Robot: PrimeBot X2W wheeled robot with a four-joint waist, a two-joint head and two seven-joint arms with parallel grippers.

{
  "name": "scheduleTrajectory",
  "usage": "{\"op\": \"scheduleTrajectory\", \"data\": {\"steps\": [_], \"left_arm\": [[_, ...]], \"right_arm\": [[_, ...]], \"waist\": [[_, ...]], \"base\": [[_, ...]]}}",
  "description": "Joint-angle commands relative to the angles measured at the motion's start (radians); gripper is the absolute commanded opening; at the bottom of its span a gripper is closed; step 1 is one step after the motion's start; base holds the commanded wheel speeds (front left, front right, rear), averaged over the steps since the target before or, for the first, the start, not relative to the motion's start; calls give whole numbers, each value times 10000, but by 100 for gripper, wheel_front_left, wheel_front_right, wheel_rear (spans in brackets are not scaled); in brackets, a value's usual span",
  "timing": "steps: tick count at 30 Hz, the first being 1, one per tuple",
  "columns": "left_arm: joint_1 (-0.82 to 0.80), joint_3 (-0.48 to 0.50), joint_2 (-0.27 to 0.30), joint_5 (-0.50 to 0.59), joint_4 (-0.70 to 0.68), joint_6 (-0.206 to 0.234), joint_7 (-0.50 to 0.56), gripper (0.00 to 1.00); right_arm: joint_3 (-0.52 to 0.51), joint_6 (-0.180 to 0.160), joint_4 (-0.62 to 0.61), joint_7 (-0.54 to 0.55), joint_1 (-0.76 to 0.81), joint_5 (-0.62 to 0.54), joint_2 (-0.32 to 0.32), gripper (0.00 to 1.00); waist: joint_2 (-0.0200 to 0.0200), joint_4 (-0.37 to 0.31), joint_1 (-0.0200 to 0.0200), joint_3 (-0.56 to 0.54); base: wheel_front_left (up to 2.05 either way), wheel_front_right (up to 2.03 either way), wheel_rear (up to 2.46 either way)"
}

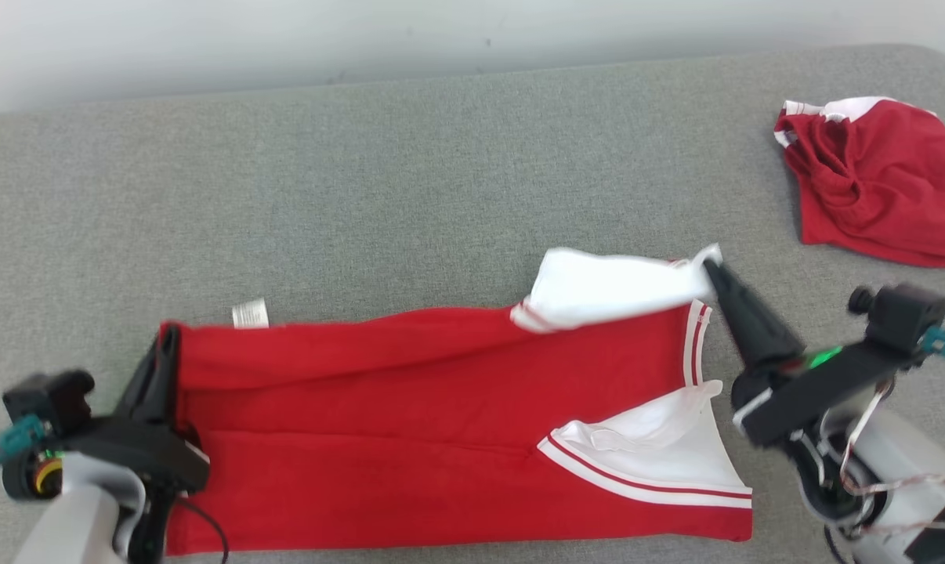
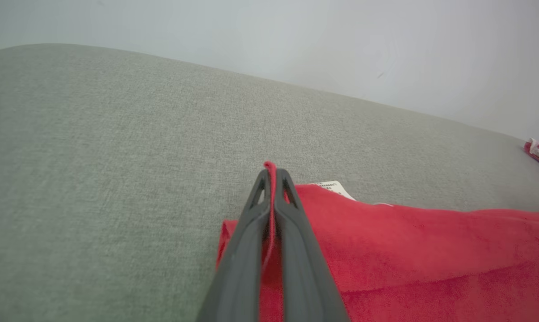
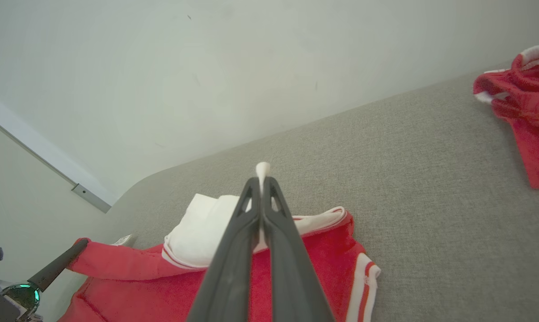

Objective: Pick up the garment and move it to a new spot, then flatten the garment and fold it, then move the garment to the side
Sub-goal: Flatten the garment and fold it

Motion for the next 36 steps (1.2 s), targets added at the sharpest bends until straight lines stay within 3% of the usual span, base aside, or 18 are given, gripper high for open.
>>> {"op": "scheduleTrajectory", "data": {"steps": [1, 11, 19, 20, 21, 22, 36], "left_arm": [[304, 43, -2, -114, 9, 26, -63, 0], [1051, 359, -148, 4, -153, 7, -81, 0], [1488, 734, -329, 221, -280, -8, -83, 0], [1536, 820, -346, 277, -348, 36, -83, 29], [1623, 898, -375, 335, -434, 64, -84, 92], [1708, 984, -426, 397, -528, 67, -82, 100], [3057, 2147, -1117, 1042, -2258, 54, -63, 100]], "right_arm": [[168, -7, -164, -12, 184, 146, -83, 0], [1489, -7, -835, 42, 770, 1009, -1151, 0], [2203, -7, -525, 217, 887, 1037, -1340, 0], [2293, -7, -508, 236, 905, 1038, -1341, 0], [2358, -7, -480, 232, 904, 1002, -1346, 0], [2408, -7, -437, 220, 912, 978, -1349, 0], [2983, -7, 110, 161, 1158, 799, -1491, 0]], "waist": [[1, 6, 2, -43], [1, 85, 2, -329], [1, 156, 2, -556], [1, 181, 2, -578], [1, 202, 2, -598], [1, 230, 2, -618], [1, 549, 2, -908]], "base": [[0, 0, 0], [0, 0, 0], [0, 0, 0], [0, 0, 0], [0, 0, 0], [0, 0, 0], [0, 0, 0]]}}
